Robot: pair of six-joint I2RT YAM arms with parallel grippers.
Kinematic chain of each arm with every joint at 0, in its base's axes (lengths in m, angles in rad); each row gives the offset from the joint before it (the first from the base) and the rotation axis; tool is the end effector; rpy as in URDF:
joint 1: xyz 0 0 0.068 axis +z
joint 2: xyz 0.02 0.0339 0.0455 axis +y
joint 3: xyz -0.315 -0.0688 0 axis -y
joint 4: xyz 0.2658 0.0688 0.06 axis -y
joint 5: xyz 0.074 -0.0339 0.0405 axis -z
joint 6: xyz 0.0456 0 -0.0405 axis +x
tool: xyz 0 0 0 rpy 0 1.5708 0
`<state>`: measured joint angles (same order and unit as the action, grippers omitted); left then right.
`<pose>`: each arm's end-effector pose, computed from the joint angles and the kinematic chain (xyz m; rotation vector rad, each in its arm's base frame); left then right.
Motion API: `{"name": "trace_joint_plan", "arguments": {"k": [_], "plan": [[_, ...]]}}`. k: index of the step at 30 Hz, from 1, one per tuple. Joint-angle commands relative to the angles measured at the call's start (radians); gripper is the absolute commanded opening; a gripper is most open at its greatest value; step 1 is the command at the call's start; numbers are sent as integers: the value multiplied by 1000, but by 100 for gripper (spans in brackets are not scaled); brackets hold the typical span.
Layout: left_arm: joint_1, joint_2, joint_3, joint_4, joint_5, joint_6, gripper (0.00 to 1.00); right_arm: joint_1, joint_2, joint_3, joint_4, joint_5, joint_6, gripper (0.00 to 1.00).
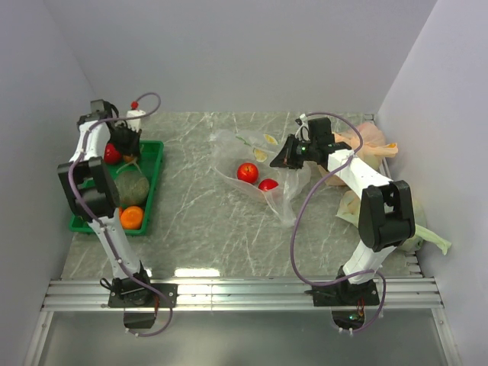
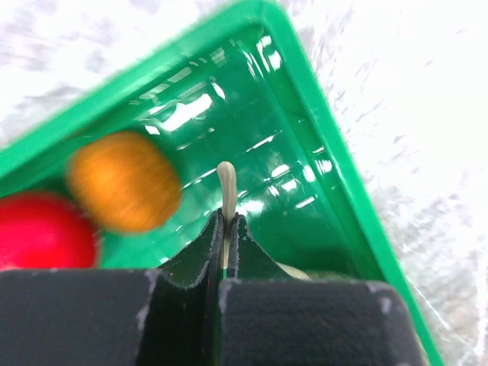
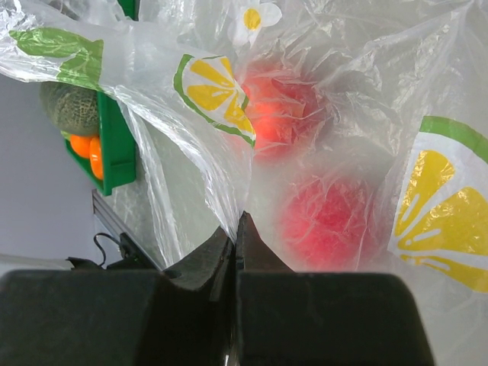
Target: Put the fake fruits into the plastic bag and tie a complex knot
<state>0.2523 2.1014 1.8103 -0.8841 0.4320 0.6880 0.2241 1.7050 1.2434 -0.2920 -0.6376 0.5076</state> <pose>0.4848 0.1053 0.2599 0.6699 2.5001 -0.2710 0.3913 0.1170 0.2853 -0.0005 2.3975 1.0991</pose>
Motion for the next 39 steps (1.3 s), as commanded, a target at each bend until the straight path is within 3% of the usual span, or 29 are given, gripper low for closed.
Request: {"name": "trace_joint_plan", "arguments": {"k": [1,21,31,39], "plan": [[4,-129,12,-7,96,-45,0,-9,4,44,17,-16,-1,0],[-13,-330,167,-53,356,-199,0,-9,-8,45,36,-25,12,0],[-243,-480,153,68,349,-317,0,-12,-15,33,109,-89,132,0],[-503,-528,64,399,205,-488,0,-58,-25,-13,246,-109,287,0]]}}
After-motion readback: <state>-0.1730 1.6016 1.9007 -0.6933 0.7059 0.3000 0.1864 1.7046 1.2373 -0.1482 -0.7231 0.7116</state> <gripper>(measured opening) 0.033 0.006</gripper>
